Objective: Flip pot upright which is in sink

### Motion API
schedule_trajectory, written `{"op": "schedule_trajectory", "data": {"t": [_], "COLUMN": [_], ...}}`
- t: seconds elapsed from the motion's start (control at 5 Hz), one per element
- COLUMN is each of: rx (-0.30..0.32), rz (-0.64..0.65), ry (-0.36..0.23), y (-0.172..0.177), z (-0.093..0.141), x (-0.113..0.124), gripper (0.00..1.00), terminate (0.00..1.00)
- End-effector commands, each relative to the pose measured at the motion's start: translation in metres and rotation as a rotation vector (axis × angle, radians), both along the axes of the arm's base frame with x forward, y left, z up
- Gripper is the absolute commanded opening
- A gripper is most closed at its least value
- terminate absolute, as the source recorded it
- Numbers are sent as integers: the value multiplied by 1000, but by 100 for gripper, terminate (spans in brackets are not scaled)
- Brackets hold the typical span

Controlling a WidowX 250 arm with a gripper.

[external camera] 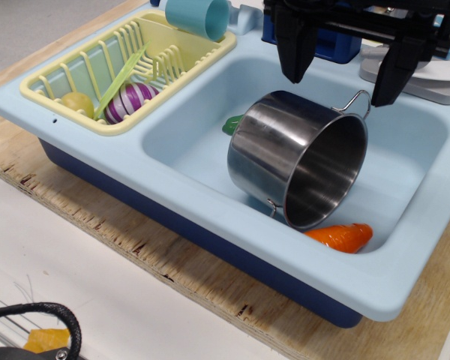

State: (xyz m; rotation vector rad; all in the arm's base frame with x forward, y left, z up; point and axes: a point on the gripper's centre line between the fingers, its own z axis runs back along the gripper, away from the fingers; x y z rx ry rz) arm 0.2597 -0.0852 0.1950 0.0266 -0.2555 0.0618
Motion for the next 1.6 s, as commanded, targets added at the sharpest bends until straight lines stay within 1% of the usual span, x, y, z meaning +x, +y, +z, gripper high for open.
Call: {"op": "schedule_trajectory", "data": {"t": [0.0, 0.2, 0.4, 0.6, 0.8, 1.0, 1.2, 1.4], "rx": [0, 87, 162, 190, 246, 293, 319, 323], "rz": [0, 8, 52, 93, 94, 93, 77, 62], "ry": [0, 21, 33, 28, 18, 33, 72, 93], "y": [0, -10, -14, -12, -8, -2, 6, 13], "z": [0, -6, -12, -17, -18, -26, -38, -47], "x": [0, 2, -4, -9, -6, -5, 1, 4], "gripper": [100, 100, 100, 100, 100, 100, 100, 100], "terminate": [0, 0, 0, 0, 0, 0, 0, 0]}}
